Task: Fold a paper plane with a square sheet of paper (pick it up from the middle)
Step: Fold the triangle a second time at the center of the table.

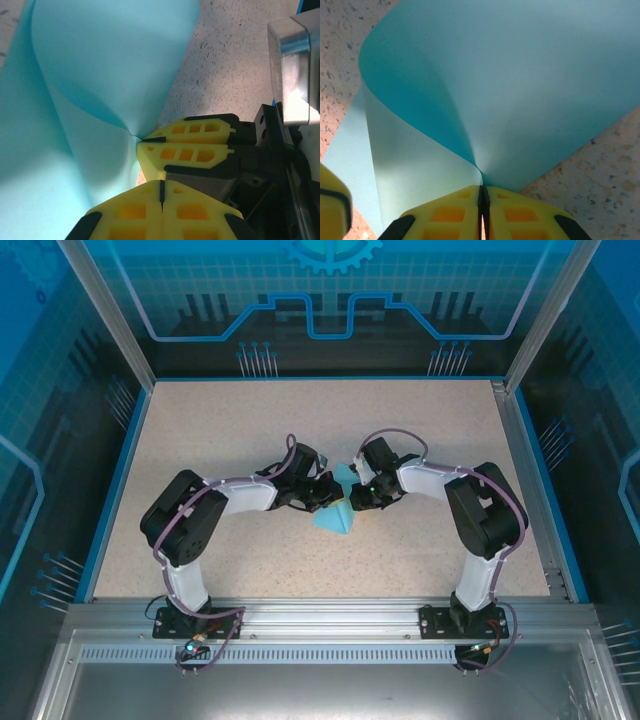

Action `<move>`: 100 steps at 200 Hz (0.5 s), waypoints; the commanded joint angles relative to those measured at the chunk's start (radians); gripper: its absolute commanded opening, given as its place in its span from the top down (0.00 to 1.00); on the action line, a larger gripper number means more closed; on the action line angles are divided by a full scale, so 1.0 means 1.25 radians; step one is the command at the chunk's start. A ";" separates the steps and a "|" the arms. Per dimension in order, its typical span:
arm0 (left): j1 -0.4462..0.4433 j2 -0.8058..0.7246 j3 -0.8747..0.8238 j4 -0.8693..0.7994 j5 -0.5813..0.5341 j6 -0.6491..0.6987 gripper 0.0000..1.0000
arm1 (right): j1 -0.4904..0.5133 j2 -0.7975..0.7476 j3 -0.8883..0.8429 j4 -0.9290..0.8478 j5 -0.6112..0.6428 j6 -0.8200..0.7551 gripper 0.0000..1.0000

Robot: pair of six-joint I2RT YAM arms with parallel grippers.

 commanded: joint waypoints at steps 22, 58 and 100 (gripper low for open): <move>0.001 0.038 0.008 0.040 0.028 -0.011 1.00 | 0.011 0.040 -0.004 -0.022 0.027 -0.006 0.89; 0.001 0.055 0.004 0.039 0.019 -0.009 1.00 | 0.010 0.041 -0.003 -0.027 0.032 -0.009 0.89; 0.000 0.031 -0.004 0.043 0.023 0.000 1.00 | 0.008 0.042 -0.005 -0.024 0.034 -0.007 0.89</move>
